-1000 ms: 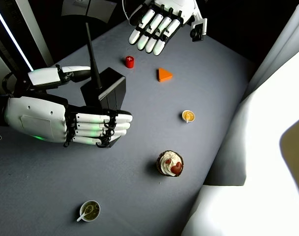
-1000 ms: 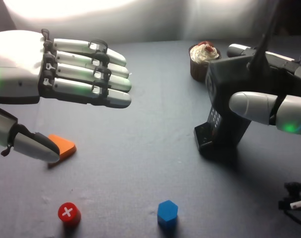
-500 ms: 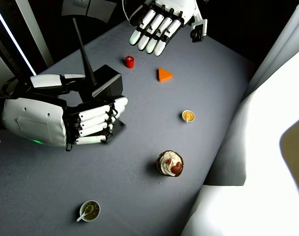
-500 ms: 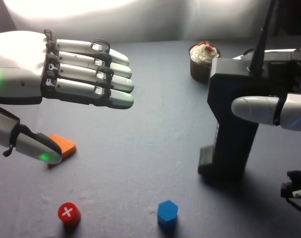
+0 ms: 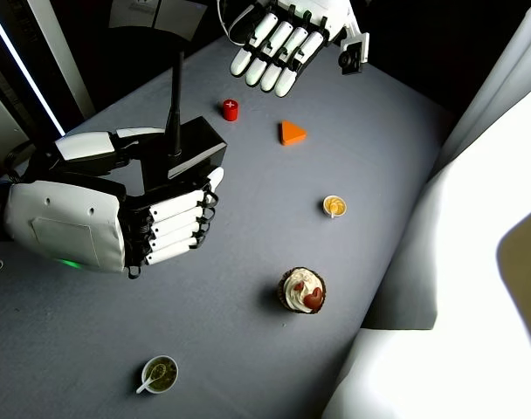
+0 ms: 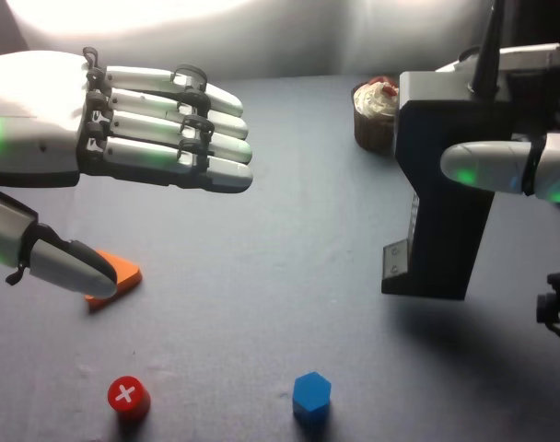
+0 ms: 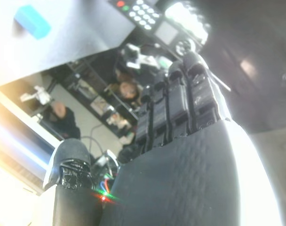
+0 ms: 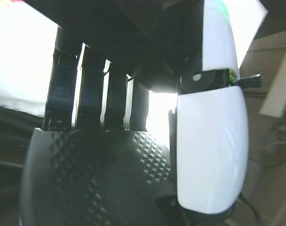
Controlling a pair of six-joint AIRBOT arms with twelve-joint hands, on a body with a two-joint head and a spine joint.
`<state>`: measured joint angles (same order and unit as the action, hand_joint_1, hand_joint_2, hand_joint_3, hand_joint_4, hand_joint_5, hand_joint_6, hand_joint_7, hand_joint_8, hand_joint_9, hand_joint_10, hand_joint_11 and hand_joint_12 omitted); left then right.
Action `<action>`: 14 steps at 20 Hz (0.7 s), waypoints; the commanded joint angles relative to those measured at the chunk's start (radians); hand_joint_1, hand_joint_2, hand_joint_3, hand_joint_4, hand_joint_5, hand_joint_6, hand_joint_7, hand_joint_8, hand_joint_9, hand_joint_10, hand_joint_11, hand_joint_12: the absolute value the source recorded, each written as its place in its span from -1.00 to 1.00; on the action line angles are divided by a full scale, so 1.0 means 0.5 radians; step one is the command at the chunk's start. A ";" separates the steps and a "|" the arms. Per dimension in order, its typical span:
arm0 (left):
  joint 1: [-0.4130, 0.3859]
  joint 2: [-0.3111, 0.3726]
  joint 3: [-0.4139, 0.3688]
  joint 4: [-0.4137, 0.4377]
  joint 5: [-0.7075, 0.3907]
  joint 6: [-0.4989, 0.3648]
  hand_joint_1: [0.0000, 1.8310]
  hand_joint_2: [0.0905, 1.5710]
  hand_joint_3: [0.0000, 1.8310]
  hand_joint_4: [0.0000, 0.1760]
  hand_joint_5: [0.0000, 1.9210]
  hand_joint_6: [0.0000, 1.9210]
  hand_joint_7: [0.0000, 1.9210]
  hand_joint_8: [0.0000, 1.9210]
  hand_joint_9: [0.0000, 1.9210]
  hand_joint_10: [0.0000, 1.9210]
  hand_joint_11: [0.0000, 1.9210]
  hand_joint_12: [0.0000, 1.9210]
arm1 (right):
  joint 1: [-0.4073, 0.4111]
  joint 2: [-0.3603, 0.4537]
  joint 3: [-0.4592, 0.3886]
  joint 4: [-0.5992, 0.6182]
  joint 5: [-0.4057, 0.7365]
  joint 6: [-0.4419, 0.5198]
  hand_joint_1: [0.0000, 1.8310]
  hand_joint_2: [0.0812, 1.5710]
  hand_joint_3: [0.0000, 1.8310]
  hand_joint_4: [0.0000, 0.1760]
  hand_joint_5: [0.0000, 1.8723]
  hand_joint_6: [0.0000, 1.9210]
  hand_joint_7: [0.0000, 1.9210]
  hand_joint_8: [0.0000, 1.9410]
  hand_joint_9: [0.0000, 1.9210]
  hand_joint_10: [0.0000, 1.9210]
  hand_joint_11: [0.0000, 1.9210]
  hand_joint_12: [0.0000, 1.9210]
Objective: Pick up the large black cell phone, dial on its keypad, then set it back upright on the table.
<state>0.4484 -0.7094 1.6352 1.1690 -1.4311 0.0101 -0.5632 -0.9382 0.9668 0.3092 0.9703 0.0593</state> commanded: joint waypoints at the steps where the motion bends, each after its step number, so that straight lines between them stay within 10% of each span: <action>1: -0.057 -0.003 0.000 -0.207 -0.123 -0.031 -0.91 0.53 -1.00 -0.95 -0.86 -1.00 -0.82 -1.00 -0.86 -1.00 -1.00 -0.64 | 0.041 0.025 0.015 -0.028 0.282 0.066 0.50 0.40 -1.00 -1.00 0.02 -0.08 -0.01 0.07 -0.08 0.38 -0.20 0.46; 4: -0.055 -0.014 0.001 -0.270 -0.097 -0.144 -0.74 0.60 -0.99 -0.98 -0.84 -1.00 -0.77 -0.99 -0.82 -0.99 -1.00 -0.46 | 0.124 0.036 0.052 -0.105 0.213 0.106 0.50 0.40 -1.00 -1.00 0.01 -0.10 -0.02 0.09 -0.07 0.39 -0.17 0.49; 8: -0.036 -0.022 0.002 -0.385 -0.053 -0.248 -0.23 0.56 -1.00 -0.55 -0.79 -1.00 -0.42 -0.99 -0.21 -0.85 -0.81 0.43 | 0.239 0.049 0.059 -0.134 0.104 0.106 0.49 0.43 -1.00 -1.00 -0.03 -0.01 -0.05 0.12 -0.12 0.44 -0.24 0.50; 12: -0.039 -0.027 0.000 -0.432 -0.107 -0.233 0.24 0.59 -1.00 -0.17 -0.79 -1.00 -0.16 -0.97 -0.38 0.28 -0.54 0.72 | 0.291 0.015 0.104 -0.168 0.051 0.086 0.49 0.43 -1.00 -1.00 -0.03 0.00 -0.07 0.16 -0.14 0.47 -0.27 0.49; 13: -0.031 -0.030 -0.012 -0.447 -0.096 -0.259 0.52 0.56 -1.00 -0.09 -0.81 -1.00 -0.27 0.24 -0.33 0.52 -0.53 0.89 | 0.300 0.006 0.115 -0.168 0.041 0.073 0.49 0.43 -1.00 -1.00 -0.02 -0.01 -0.07 0.14 -0.13 0.46 -0.27 0.51; 14: -0.022 -0.033 -0.030 -0.420 -0.066 -0.276 0.57 0.57 -1.00 -0.06 -0.82 -1.00 -0.33 0.55 -0.35 0.62 -0.50 0.98 | 0.309 0.002 0.127 -0.168 0.034 0.055 0.49 0.43 -1.00 -1.00 -0.01 -0.03 -0.07 0.16 -0.14 0.46 -0.27 0.51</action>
<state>0.4568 -0.7265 1.6196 1.0512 -1.3991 -0.1291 -0.4232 -0.9512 1.0302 0.2195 0.8459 0.0647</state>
